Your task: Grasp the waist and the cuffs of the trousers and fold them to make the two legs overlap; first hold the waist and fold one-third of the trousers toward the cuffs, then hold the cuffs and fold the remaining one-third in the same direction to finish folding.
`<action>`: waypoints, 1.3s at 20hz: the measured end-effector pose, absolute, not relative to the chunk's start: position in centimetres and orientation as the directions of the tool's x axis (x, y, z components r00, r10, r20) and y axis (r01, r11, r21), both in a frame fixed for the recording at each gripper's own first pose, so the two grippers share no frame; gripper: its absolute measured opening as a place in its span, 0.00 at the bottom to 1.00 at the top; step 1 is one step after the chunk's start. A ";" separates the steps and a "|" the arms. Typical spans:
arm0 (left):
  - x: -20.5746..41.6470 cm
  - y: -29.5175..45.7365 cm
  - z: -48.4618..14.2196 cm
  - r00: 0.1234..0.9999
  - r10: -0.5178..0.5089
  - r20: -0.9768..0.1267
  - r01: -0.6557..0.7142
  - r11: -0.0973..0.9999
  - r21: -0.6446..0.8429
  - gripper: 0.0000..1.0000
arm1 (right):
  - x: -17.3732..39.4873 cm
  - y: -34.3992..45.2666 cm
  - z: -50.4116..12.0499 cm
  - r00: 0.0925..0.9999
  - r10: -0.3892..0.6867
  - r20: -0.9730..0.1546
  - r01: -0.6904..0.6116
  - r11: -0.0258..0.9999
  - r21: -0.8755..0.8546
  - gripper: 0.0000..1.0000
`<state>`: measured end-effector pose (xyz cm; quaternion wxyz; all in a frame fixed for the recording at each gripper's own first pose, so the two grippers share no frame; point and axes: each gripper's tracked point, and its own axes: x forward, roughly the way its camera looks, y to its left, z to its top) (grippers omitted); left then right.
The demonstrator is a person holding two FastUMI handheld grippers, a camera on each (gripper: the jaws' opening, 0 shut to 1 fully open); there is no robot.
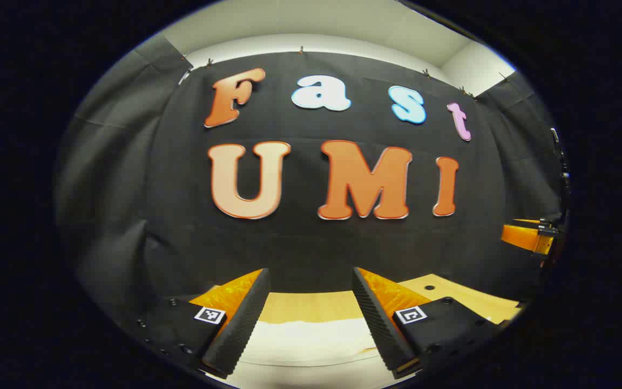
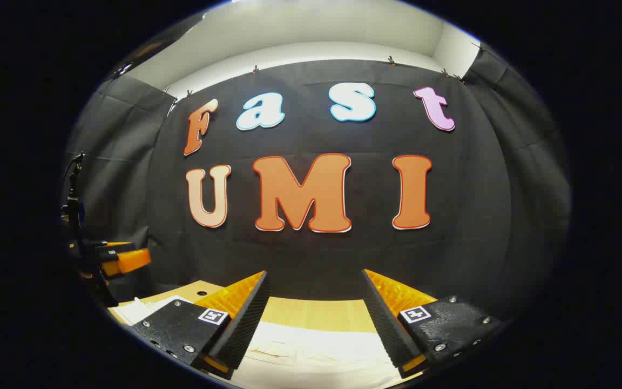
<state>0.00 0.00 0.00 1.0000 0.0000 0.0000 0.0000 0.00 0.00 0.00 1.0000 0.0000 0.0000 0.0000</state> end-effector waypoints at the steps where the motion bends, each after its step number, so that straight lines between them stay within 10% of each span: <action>1: -0.6 2.5 0.4 0.999 0.032 0.009 -0.032 0.999 0.023 0.94 | 0.1 1.0 -0.3 1.000 0.002 -0.017 -0.002 1.000 0.009 1.00; 8: -2.8 10.3 -1.2 0.992 0.117 -0.045 -0.121 0.988 -0.099 0.97 | 1.1 3.6 -2.0 0.989 0.003 -0.149 0.022 0.985 0.168 1.00; 16: -2.6 11.1 -2.4 0.989 0.128 -0.078 -0.134 0.988 -0.074 0.98 | -1.7 0.7 -3.5 0.975 -0.107 -0.193 0.100 0.994 -0.047 1.00; 26: -2.0 9.6 -4.8 0.984 0.107 -0.142 -0.117 0.991 -0.068 0.97 | -6.0 -5.4 -12.0 0.892 -0.146 -0.428 0.273 0.928 0.253 0.99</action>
